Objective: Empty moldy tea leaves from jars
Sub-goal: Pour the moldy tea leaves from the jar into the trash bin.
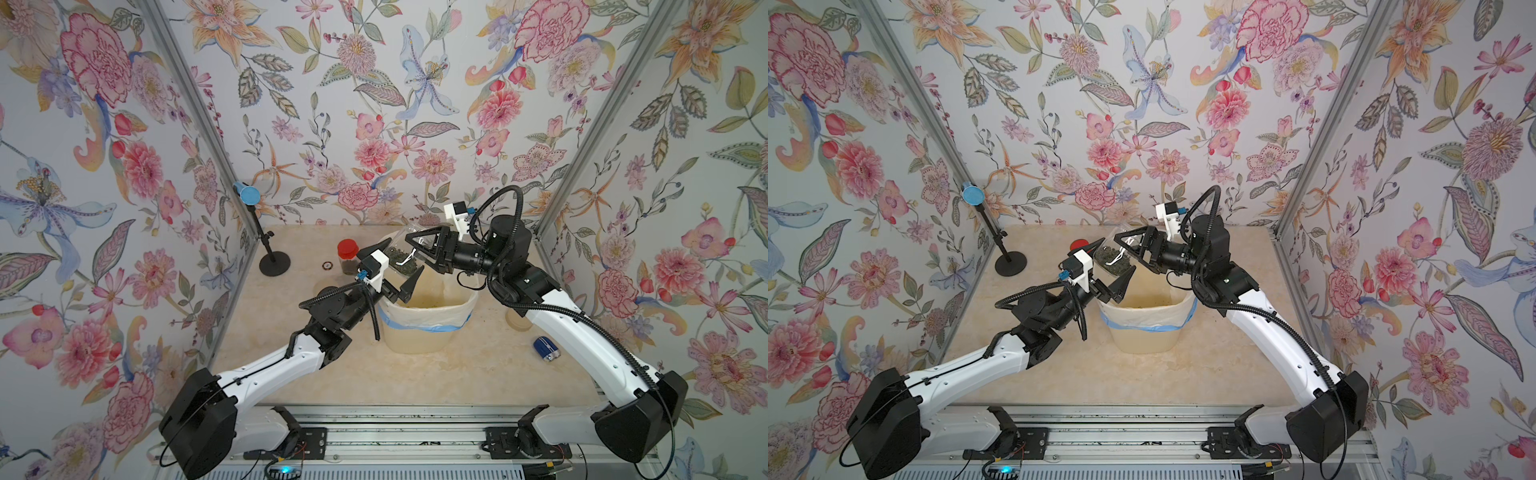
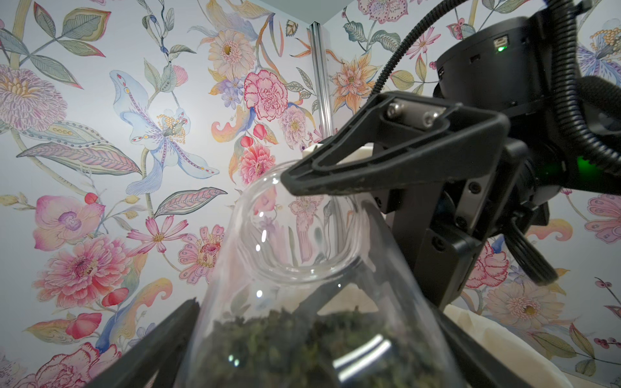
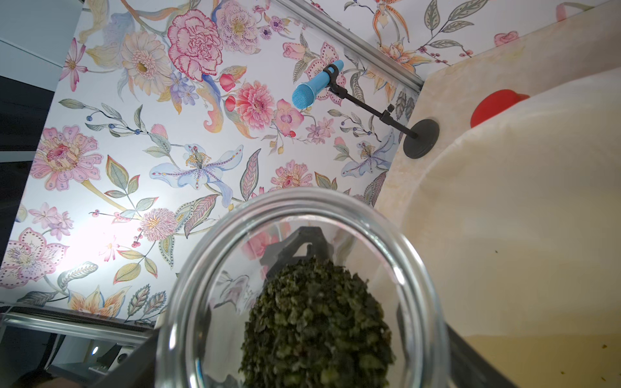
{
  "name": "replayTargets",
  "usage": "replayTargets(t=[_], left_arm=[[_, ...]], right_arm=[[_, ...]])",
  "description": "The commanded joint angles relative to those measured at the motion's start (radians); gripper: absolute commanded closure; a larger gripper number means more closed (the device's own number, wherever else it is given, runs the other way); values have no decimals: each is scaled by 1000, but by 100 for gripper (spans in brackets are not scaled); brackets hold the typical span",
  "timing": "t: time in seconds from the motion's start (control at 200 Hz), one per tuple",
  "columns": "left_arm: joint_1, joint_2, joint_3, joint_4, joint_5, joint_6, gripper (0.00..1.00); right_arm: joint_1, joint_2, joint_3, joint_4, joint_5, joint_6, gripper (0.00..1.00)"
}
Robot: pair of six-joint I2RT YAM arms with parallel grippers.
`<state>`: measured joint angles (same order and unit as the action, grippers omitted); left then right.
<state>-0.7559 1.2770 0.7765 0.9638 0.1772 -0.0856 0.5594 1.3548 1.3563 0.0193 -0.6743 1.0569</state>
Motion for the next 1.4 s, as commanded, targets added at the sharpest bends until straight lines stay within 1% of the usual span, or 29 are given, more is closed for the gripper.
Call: replayTargets(t=[0.0,0.425,0.63,0.956,1.026,1.151,1.191,1.276,1.396], left_arm=[[-12,10,12,34,-24,19,0],[-13,-5,23,26,-13,33,2],[-13,-4,25,26,-27,50,6],[-17,14,32,57,-38,49,2],[-17,19,37,52,-32,50,3],[-17,27,47,37,-25,52,11],[-17,28,49,34,-18,52,17],[-17,31,65,6,-10,53,36],[-17,24,62,10,-20,47,46]], right_arm=[[-4,-48,5,121,-31,54,50],[-5,-51,-17,93,-27,49,50],[2,-51,-22,87,-21,51,51],[10,-59,-42,89,-9,59,51],[12,-61,-50,97,-7,67,51],[11,-60,-53,108,-12,75,51],[12,-60,-54,108,-13,75,51],[11,-59,-54,94,-13,73,51],[8,-63,-54,67,-11,67,50]])
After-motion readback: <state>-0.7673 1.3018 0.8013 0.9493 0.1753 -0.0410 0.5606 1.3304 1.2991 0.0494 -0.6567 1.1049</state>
